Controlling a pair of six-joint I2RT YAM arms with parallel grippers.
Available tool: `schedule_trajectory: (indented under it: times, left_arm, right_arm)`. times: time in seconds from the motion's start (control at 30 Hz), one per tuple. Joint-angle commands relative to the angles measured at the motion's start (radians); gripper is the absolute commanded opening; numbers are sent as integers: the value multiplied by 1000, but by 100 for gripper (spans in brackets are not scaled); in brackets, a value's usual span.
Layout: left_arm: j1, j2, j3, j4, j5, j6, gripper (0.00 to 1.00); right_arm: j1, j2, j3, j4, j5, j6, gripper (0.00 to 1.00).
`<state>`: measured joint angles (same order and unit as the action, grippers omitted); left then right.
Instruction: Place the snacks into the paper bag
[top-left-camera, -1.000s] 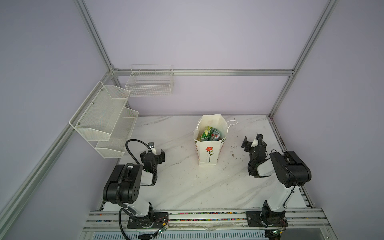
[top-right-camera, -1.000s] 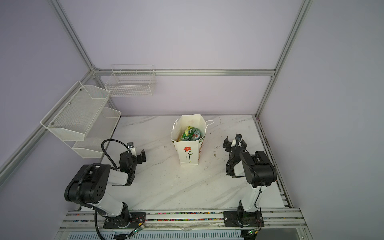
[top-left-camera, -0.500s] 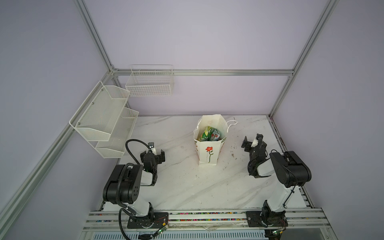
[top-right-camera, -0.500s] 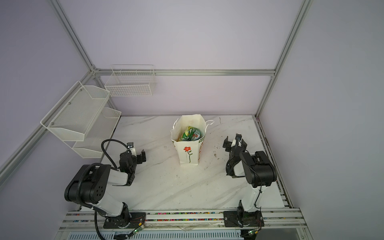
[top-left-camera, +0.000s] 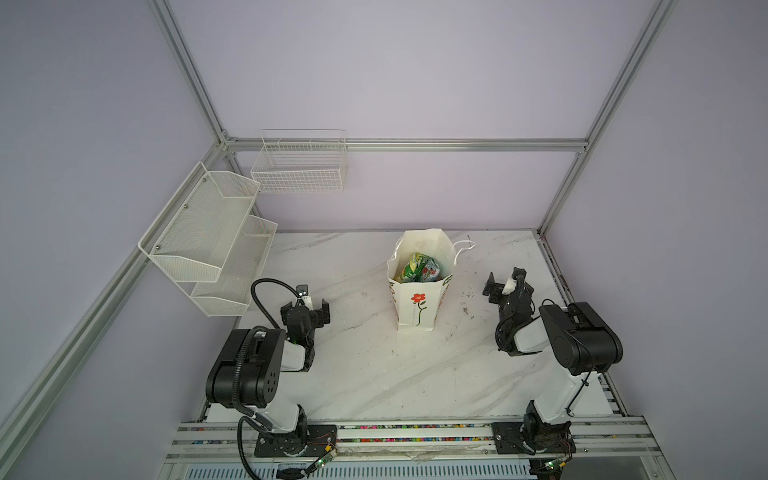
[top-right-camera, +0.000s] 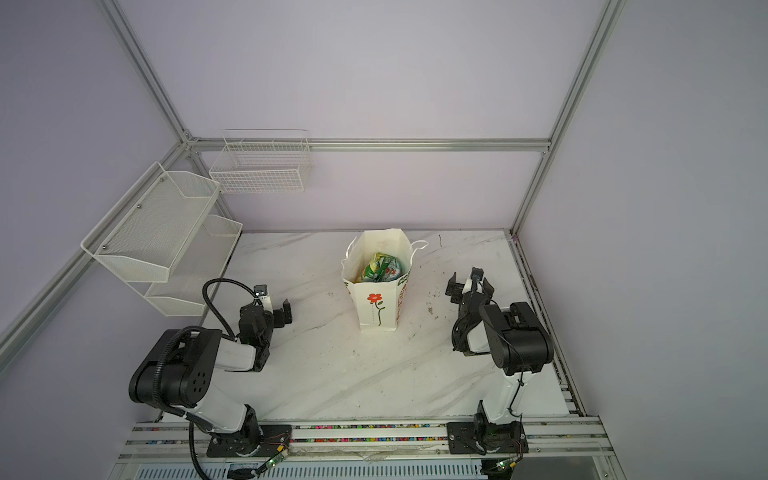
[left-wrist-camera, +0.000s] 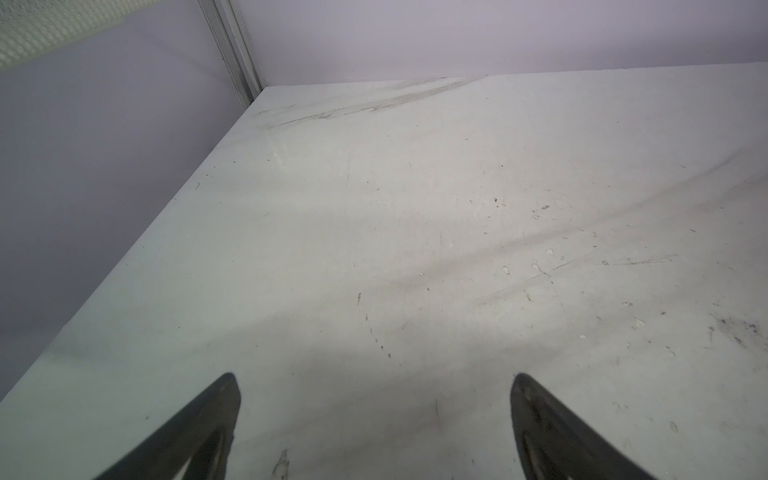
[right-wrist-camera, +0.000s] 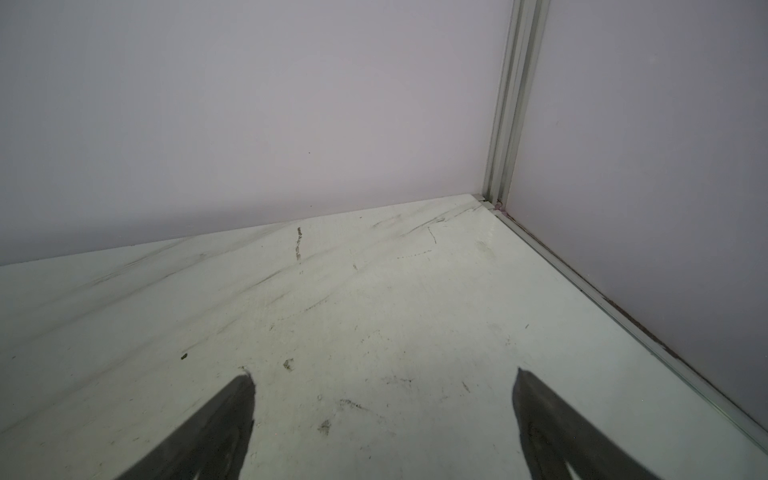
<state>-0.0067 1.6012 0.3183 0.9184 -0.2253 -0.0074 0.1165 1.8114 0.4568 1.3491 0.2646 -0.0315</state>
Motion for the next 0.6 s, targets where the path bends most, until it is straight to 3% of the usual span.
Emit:
schedule_trajectory:
  times: [0.0,0.57]
  left_arm:
    - [7,-26,56,41,10,-10,100]
    - [7,-32,48,51,22,-6,100]
  right_arm:
    - [0,-24,3,19,-7,-4,97]
    - [0,-27,0,23,-6,-7,97]
